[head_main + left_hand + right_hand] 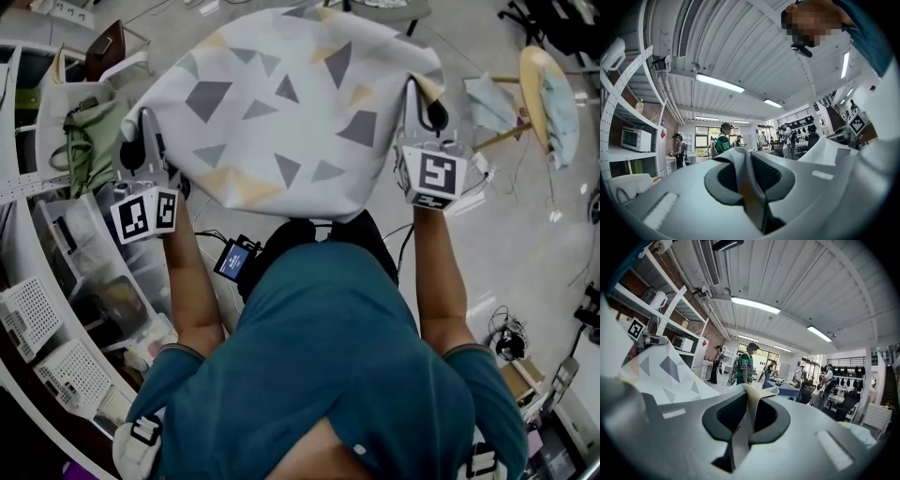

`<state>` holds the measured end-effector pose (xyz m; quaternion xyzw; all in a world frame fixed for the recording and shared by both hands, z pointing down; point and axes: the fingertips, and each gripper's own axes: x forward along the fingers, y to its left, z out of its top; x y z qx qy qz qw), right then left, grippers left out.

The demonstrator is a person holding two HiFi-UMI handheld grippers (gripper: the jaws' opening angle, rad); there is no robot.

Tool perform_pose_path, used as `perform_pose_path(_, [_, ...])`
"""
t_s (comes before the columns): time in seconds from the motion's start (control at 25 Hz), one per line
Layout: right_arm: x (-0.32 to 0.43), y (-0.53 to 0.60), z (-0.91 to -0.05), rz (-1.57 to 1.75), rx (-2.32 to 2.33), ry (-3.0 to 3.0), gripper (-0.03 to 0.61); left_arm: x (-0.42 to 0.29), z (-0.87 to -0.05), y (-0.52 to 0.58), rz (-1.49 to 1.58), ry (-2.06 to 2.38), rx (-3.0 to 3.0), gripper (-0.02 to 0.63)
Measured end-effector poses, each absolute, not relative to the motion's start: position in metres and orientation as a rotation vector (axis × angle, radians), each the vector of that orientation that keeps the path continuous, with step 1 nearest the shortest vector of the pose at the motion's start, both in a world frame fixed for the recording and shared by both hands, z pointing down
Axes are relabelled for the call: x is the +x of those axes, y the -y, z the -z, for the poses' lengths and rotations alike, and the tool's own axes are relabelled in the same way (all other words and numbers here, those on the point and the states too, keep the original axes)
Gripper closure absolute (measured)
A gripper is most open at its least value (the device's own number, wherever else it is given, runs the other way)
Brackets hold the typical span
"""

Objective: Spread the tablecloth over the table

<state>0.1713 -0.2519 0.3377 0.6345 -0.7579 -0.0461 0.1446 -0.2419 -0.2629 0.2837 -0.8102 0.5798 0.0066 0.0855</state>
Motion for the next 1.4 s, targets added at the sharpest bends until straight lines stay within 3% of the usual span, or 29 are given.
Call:
perform_pose_path(0.8, [0.192,0.365,-0.539,-0.11,1.558,2.144,0.554,-0.237,-0.473,0.379,0.337,-1.957,-2.553,0.571])
perform_pose_path(1.4, [0.231,0.352,-0.691,-0.524,1.495,1.97,0.555,-0.294,-0.611,0.398,0.508,-2.318,-2.626,0.535])
